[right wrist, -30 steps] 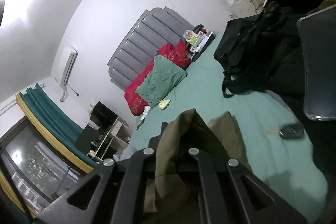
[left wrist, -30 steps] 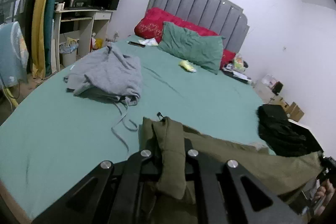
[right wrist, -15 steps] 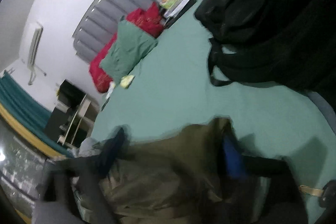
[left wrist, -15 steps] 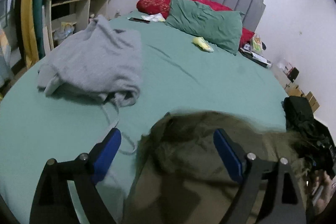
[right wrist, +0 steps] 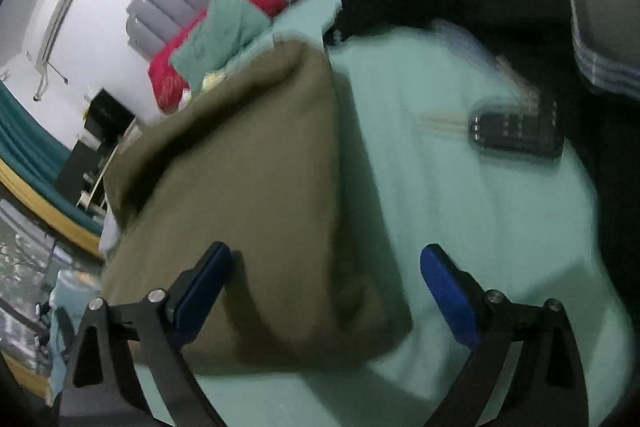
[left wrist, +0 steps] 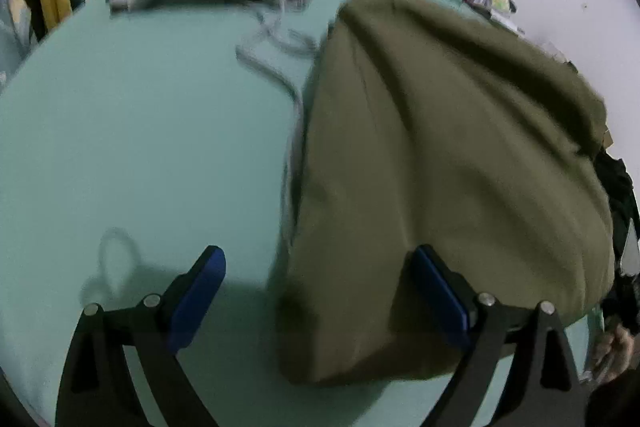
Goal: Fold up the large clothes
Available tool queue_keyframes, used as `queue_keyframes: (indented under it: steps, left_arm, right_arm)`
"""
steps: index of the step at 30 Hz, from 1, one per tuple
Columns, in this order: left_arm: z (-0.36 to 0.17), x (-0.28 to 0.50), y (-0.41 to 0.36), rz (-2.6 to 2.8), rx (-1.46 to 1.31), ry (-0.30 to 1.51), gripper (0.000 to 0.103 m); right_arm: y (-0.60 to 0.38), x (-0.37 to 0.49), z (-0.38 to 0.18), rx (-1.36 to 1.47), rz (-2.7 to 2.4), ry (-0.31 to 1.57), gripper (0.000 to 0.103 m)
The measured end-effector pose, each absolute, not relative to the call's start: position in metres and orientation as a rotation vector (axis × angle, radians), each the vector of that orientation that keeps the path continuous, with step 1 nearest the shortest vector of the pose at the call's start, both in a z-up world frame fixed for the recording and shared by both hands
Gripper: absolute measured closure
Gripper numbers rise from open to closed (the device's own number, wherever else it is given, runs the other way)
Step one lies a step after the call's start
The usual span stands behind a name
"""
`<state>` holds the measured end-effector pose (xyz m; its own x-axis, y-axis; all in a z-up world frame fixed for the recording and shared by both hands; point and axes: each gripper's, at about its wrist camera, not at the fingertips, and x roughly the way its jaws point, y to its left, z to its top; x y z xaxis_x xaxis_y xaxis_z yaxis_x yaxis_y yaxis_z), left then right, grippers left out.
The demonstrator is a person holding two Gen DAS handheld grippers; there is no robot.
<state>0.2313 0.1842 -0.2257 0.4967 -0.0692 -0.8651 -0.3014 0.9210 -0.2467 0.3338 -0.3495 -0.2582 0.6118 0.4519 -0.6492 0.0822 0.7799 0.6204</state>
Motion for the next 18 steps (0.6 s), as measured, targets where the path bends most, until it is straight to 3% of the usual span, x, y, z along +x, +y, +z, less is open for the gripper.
queue_keyframes:
  steps: [1, 2, 3, 5, 18]
  left_arm:
    - [-0.228, 0.229, 0.180, 0.124, -0.393, 1.046, 0.022]
    - [-0.227, 0.229, 0.172, 0.072, -0.377, 1.045, 0.057]
    - [-0.223, 0.229, 0.164, 0.060, -0.344, 1.050, 0.079]
    - [-0.206, 0.224, 0.140, 0.078, -0.214, 1.015, 0.095]
    - [-0.137, 0.102, 0.125, 0.038, -0.290, 0.951, 0.098]
  right_arm:
    - [-0.348, 0.330, -0.265, 0.694, 0.272, 0.889, 0.049]
    - [-0.349, 0.326, -0.267, 0.721, 0.295, 0.874, 0.066]
    - [-0.352, 0.323, -0.270, 0.784, 0.322, 0.859, 0.073]
    - [-0.356, 0.318, -0.266, 0.836, 0.337, 0.850, 0.083]
    - [-0.361, 0.224, -0.176, 0.658, 0.327, 0.842, 0.088]
